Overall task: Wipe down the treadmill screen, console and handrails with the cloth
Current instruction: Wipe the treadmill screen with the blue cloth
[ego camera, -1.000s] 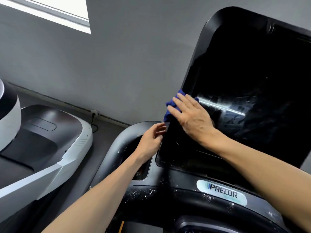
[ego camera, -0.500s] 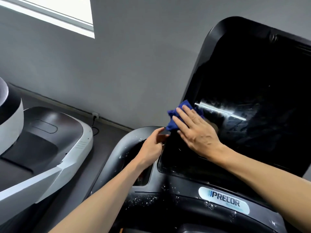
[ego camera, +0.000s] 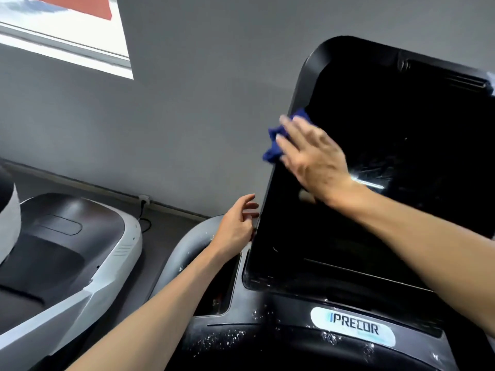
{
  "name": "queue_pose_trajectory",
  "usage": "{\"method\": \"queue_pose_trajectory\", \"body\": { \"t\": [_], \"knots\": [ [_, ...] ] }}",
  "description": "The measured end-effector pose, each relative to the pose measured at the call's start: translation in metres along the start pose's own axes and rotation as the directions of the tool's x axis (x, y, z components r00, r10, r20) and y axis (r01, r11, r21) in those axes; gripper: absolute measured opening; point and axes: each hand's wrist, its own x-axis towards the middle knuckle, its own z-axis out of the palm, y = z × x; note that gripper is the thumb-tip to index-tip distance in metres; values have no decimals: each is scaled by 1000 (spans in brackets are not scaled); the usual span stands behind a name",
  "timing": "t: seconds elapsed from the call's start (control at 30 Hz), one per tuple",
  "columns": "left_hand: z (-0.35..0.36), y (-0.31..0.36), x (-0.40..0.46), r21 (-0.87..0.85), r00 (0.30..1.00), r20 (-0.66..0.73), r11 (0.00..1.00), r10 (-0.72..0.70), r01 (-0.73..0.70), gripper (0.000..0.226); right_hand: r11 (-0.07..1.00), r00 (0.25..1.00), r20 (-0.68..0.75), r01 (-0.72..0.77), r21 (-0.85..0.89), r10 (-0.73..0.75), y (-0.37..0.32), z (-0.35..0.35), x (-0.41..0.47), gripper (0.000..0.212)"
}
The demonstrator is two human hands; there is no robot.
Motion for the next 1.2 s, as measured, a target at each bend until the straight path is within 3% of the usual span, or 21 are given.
{"method": "queue_pose_trajectory", "body": {
  "t": [0.07,0.23,0.4,0.43,0.5,0.57,0.7,0.73,0.9,1.07,1.2],
  "knots": [
    [3,7,6,4,1000,-9,1000,24,-24,52,999,999,-21,-47,-5,46,8,4,6,38],
    [6,18,15,67,999,-5,997,40,-39,56,973,979,-24,205,107,-204,-1,12,-23,36],
    [10,27,22,84,993,-34,990,112,-109,40,998,998,17,-54,41,53,37,4,25,41],
    [11,30,23,97,991,-36,987,131,-127,39,997,999,19,-27,74,26,28,8,19,40],
    [11,37,25,136,987,-29,979,156,-150,40,976,984,42,163,146,-170,22,8,1,37],
    [10,41,29,167,988,-17,975,154,-149,40,961,964,60,249,123,-258,45,2,10,39],
    [10,55,35,163,989,-25,977,145,-139,40,994,998,23,-63,94,61,65,0,45,42],
    [11,60,36,169,986,-24,973,162,-156,39,990,997,22,-79,114,77,55,4,42,42],
    [16,77,42,272,967,-24,933,253,-237,41,975,985,20,166,150,-170,60,5,22,41],
    [22,101,58,319,932,-22,886,362,-337,44,985,993,-7,-116,128,118,82,6,64,43],
    [30,114,68,393,910,-47,845,412,-363,46,980,999,-7,48,191,-48,63,12,34,41]
  ]
}}
